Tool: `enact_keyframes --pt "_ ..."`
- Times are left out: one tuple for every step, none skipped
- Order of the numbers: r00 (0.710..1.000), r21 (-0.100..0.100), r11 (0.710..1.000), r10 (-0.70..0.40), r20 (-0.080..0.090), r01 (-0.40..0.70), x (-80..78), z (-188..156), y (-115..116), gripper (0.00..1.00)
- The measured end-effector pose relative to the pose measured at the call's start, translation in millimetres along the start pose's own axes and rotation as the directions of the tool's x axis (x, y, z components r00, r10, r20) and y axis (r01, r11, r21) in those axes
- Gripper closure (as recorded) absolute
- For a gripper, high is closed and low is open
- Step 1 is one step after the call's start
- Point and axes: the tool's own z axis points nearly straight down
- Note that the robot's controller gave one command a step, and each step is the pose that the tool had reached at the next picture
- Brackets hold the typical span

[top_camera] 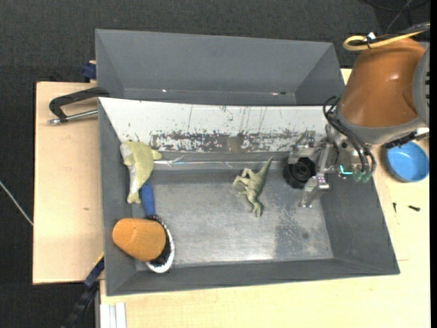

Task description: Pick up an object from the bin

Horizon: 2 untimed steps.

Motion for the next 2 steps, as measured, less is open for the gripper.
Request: enact_keyframes --pt "0.964 -0.005 0.965 0.264 0.022 -0.264 -40.0 102.7 -39.3 0.00" --pt "0.917 -0.016 0.917 0.399 0.028 -0.399 -50.6 111.8 -50.7 0.00"
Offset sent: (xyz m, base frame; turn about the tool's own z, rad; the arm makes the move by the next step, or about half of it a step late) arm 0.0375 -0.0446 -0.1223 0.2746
